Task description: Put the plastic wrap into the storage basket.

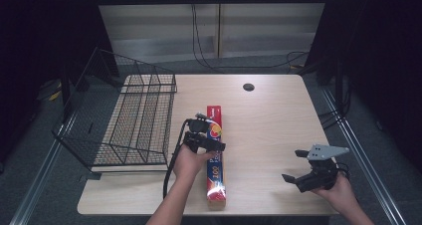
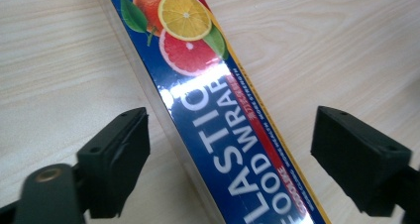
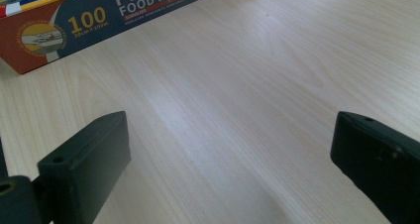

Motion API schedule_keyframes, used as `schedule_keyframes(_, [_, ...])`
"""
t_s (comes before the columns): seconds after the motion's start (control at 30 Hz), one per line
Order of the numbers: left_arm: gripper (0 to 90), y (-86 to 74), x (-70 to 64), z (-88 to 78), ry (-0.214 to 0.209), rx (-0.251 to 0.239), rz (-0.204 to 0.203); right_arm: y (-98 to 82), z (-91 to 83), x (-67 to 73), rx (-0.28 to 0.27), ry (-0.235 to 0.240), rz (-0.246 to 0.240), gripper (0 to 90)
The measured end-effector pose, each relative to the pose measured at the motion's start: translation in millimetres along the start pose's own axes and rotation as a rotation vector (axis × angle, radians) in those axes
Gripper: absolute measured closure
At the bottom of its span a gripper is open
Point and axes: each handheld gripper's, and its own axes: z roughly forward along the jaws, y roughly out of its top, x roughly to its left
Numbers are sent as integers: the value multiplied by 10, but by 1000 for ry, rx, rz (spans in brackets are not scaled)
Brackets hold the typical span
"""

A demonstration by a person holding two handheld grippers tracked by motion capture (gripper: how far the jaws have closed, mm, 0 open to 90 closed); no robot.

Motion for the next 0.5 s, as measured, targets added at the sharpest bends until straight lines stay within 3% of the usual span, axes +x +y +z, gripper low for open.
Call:
schedule_keyframes(0.13, [191,20,30,51,1,-2,-38,-5,1,-10,-2,3,1,19])
schedule_keyframes(0.33, [244,28,29,129,4,14,-28,-4,-11,-20,-8,3,4,19])
schedule_keyframes(0.37, [216,28,29,129,4,14,-28,-4,-11,-20,-8,3,4,19])
schedule_keyframes(0.5, [229,56,46,192,2,40,-57,1,-7,-9,2,-7,-4,19])
